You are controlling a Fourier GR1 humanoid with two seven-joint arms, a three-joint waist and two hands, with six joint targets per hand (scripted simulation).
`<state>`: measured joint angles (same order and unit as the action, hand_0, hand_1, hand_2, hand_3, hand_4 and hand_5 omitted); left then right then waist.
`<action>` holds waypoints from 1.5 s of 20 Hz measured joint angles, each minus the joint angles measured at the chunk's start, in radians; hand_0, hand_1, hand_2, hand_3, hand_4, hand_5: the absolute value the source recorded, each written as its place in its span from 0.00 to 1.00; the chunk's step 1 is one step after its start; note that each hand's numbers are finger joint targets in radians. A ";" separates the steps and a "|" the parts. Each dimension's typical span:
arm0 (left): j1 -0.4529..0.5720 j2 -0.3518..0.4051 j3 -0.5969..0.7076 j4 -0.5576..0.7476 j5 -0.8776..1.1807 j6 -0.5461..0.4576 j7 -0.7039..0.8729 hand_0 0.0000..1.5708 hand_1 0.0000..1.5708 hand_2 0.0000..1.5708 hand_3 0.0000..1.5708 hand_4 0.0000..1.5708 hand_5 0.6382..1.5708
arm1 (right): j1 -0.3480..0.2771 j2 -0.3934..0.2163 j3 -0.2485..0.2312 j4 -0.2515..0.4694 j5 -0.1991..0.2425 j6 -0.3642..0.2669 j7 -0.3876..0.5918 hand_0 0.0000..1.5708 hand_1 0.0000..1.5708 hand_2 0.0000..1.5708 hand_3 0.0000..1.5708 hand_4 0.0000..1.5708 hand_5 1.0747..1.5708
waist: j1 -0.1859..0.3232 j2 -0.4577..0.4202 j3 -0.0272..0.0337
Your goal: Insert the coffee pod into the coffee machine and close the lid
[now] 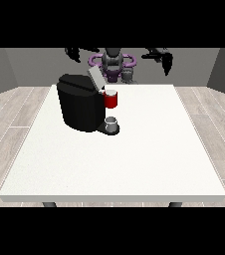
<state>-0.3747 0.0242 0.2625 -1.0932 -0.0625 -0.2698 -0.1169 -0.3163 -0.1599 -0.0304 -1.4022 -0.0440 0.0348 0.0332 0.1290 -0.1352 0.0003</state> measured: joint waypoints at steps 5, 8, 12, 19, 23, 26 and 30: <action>0.055 0.000 -0.046 -0.097 0.014 0.013 0.006 0.00 0.00 0.00 0.00 0.00 1.00 | -0.056 -0.012 -0.039 0.065 -0.022 0.025 -0.012 0.00 0.00 0.00 0.00 0.00 1.00 | 0.004 0.060 -0.0003; 0.082 0.009 -0.059 -0.145 0.025 0.014 0.014 0.00 0.00 0.00 0.00 0.00 1.00 | -0.091 0.001 -0.045 0.108 -0.016 0.018 -0.031 0.00 0.00 0.00 0.00 0.00 1.00 | 0.004 0.091 -0.0003; 0.106 0.028 -0.067 -0.203 0.044 0.009 0.023 0.00 0.00 0.00 0.00 0.00 1.00 | -0.140 0.000 -0.057 0.169 -0.007 0.018 -0.054 0.00 0.00 0.00 0.00 0.00 1.00 | 0.006 0.124 -0.0003; 0.125 0.050 -0.064 -0.274 0.083 0.031 0.057 0.00 0.00 0.00 0.00 0.00 1.00 | -0.195 0.003 -0.049 0.234 0.023 0.027 -0.080 0.00 0.00 0.00 0.00 0.00 1.00 | -0.008 0.147 -0.0021; 0.133 0.052 -0.075 -0.295 0.092 0.043 0.069 0.00 0.00 0.00 0.00 0.00 1.00 | -0.235 -0.004 -0.052 0.266 0.033 0.036 -0.085 0.00 0.00 0.00 0.00 0.00 1.00 | -0.013 0.162 -0.0024; 0.139 0.062 -0.080 -0.292 0.087 0.045 0.047 0.00 0.00 0.00 0.00 0.00 1.00 | -0.260 0.008 -0.048 0.280 0.047 0.024 -0.096 0.00 0.00 0.00 0.00 0.00 1.00 | -0.013 0.175 -0.0037; 0.139 0.063 -0.091 -0.309 0.085 0.060 0.057 0.00 0.00 0.00 0.00 0.00 1.00 | -0.284 0.005 -0.053 0.307 0.056 0.024 -0.118 0.00 0.00 0.00 0.00 0.00 1.00 | -0.006 0.184 -0.0054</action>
<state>-0.2354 0.0869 0.1713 -1.4022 0.0228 -0.2102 -0.0597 -0.6002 -0.1544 -0.0838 -1.0951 0.0123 0.0583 -0.0849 0.1231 0.0491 -0.0051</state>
